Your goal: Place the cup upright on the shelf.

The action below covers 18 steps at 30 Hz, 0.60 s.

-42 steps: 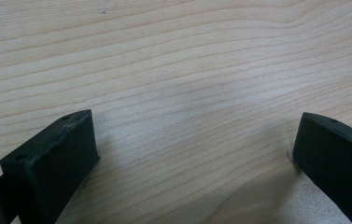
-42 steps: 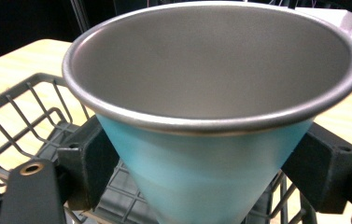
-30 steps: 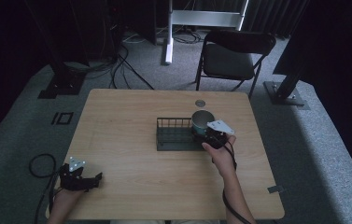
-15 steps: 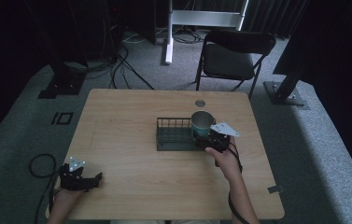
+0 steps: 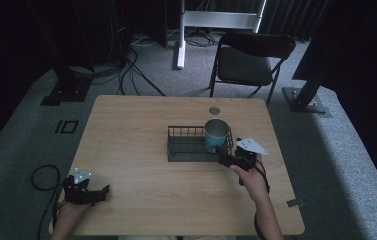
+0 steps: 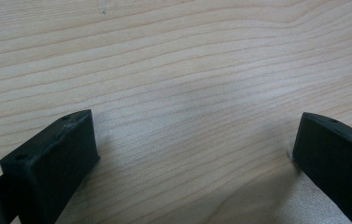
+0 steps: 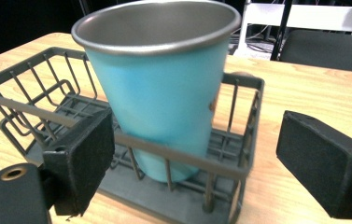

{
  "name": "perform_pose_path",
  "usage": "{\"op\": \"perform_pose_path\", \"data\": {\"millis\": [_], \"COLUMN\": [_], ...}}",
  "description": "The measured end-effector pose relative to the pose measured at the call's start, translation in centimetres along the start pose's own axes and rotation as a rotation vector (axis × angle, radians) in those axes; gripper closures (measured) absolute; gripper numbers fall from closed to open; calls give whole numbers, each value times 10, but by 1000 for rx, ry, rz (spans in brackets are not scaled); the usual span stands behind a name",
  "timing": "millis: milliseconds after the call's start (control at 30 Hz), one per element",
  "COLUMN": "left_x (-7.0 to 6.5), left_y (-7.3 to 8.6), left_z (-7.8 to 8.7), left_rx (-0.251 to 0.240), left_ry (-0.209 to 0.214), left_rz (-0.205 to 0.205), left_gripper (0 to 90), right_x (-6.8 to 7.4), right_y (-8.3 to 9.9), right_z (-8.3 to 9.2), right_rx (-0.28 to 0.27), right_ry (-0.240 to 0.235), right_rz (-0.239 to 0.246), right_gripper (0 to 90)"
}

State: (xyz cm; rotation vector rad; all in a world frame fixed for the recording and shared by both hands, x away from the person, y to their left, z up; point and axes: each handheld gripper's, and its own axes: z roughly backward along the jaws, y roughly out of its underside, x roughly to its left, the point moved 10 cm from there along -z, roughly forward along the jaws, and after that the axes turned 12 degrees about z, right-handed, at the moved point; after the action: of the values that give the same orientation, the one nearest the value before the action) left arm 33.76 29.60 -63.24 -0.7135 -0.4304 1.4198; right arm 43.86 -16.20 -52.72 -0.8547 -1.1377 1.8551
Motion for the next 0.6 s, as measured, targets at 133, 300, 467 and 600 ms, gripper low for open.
{"op": "perform_pose_path", "data": {"millis": [133, 300, 467, 600], "left_x": [0, 0, 0, 0], "left_y": [0, 0, 0, 0], "left_z": [0, 0, 0, 0], "left_rx": [0, 1, 1, 1], "left_ry": [0, 0, 0, 0], "left_rz": [0, -2, -2, -2], "left_gripper": [5, 5, 5, 5], "right_x": [-2, -5, -11, -15], "right_y": [9, 21, 36, 46], "right_z": [5, 10, 16, 22], "right_rx": [14, 36, 59, 74], "right_ry": [0, 2, 14, 23], "right_rz": [0, -2, -16, -30], "right_gripper": [112, 112, 112, 111]}}
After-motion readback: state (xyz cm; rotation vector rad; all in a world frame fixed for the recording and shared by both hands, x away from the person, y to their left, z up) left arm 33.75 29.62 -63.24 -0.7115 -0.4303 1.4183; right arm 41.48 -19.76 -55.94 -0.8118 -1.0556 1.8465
